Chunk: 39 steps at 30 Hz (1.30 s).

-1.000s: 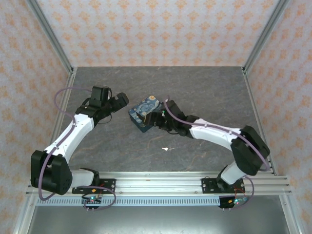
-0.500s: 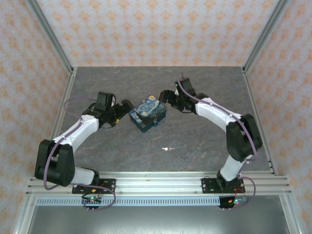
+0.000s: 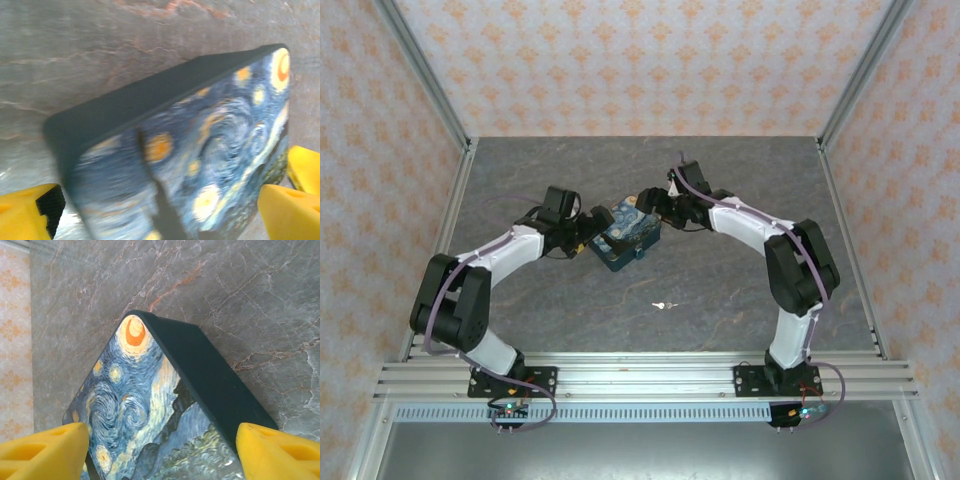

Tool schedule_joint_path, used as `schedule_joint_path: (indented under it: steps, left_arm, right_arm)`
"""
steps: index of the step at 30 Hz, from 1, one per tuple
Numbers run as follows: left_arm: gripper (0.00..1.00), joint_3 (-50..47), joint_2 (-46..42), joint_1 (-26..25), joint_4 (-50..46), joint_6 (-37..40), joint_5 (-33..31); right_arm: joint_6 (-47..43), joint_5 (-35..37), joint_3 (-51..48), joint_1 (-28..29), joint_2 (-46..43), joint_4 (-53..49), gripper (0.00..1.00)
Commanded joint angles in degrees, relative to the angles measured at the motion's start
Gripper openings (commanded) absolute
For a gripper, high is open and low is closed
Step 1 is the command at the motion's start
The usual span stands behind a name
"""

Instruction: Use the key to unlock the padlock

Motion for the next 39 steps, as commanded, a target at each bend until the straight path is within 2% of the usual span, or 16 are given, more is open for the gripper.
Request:
schedule_joint_path:
  steps: [1,12,16,20,24,30,33,39]
  left_arm:
    - [1.0,4.8,2.9,-1.7,2.4,-0.1,1.9]
    - [1.0,17.3,13.3,-5.4,1.3,0.6,2.9]
    - [1.0,18.2,13.2,-4.7,0.8,2.6,1.5]
    - [1.0,14.0,8.4,-1.1,1.6,6.6,2.8]
    - [1.0,6.7,2.6,2.6,6.7,8.5,10.0]
    - [1.0,-0.8,-3.8,2.8,9.4,11.0,15.3]
    - [1.0,-4.1,-5.8,2.8,10.2,10.2,15.2]
    - [1.0,-8.9,-9.2,2.3,13.5,7.7,15.7]
  right_arm:
    - [1.5,-1.9,-4.5,0.4,-4.0,2.7,0.78]
    - [6.6,1.5,-20.7,-0.2,-15.6,11.2,0.78]
    - [7.7,4.2,-22.7,-1.8,-17.6,11.1,0.79]
    - [8.1,6.6,-25.9,-4.1,-22.0,10.5,0.79]
    - [7.6,6.9,-28.2,-5.2,-25.6,8.6,0.79]
    - [8.6,2.8,-30.8,-4.9,-27.9,6.9,0.77]
    - [9.5,1.6,-31.7,-2.9,-28.7,6.7,0.74]
    - [12.9,3.7,-31.5,4.5,-27.5,8.4,0.73]
